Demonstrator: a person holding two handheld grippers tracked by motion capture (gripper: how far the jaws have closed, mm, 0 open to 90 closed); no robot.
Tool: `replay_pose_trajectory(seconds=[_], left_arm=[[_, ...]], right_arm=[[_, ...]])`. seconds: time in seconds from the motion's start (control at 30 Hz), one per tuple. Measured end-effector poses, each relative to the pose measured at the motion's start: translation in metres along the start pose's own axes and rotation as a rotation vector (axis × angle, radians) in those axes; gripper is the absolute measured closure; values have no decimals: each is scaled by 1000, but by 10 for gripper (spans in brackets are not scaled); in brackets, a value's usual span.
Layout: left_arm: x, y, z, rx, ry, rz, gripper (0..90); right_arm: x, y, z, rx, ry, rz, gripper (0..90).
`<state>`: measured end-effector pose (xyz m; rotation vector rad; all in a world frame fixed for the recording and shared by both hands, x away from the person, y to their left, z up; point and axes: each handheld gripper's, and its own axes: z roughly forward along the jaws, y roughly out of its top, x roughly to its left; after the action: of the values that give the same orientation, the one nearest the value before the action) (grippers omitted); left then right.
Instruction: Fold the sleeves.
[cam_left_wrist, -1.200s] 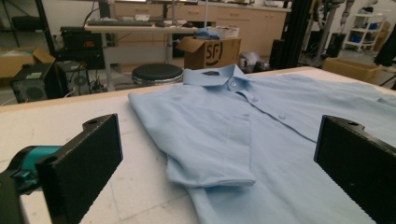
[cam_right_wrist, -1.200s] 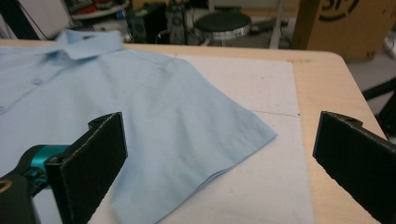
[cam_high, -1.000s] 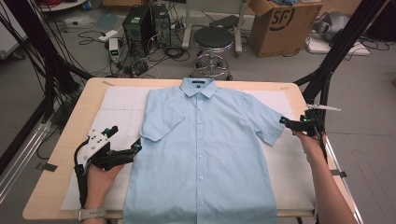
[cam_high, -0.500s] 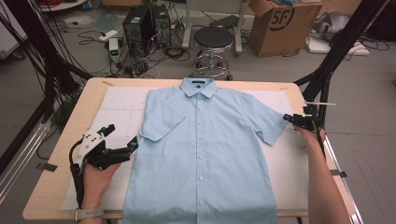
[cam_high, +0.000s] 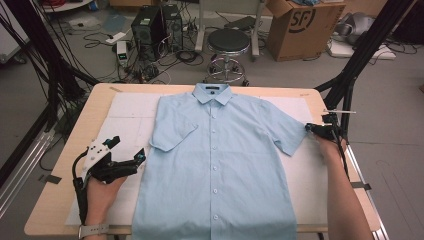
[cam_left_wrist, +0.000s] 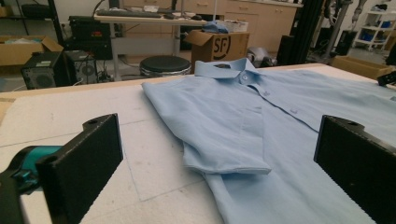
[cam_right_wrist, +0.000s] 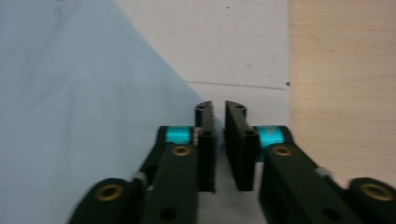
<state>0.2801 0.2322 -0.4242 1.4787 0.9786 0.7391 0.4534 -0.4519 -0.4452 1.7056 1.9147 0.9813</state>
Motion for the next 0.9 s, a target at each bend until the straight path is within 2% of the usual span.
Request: replay_pose_trajectory(seconds=[0.07, 0.17, 0.27, 0.3, 0.43, 0.53, 0.7, 0.83, 0.87, 0.9], left_arm=[[0, 0, 0, 0, -3, -1, 17], [2, 0, 0, 4, -2, -1, 17], [2, 0, 0, 2, -1, -5, 17], [2, 0, 0, -1, -3, -5, 17], [0, 2, 2, -11, -7, -7, 17], [0, 4, 3, -12, -14, -7, 17], [1, 4, 4, -25, -19, -23, 17], [3, 5, 5, -27, -24, -25, 17], [4, 5, 5, -26, -22, -25, 17], [5, 4, 6, -25, -20, -22, 17]], right_arm=[[4, 1, 0, 6, -13, -7, 875], [7, 4, -6, -4, -4, -8, 881], [15, 14, -21, -24, 1, -10, 882], [15, 14, -21, -24, 1, -10, 882], [31, 29, -38, -67, 31, -20, 883], [51, 38, -48, -77, 51, -35, 884], [89, 46, -54, -89, 72, -74, 883], [120, 49, -50, -101, 89, -89, 883], [138, 48, -45, -103, 97, -102, 883], [147, 48, -41, -103, 110, -106, 883]])
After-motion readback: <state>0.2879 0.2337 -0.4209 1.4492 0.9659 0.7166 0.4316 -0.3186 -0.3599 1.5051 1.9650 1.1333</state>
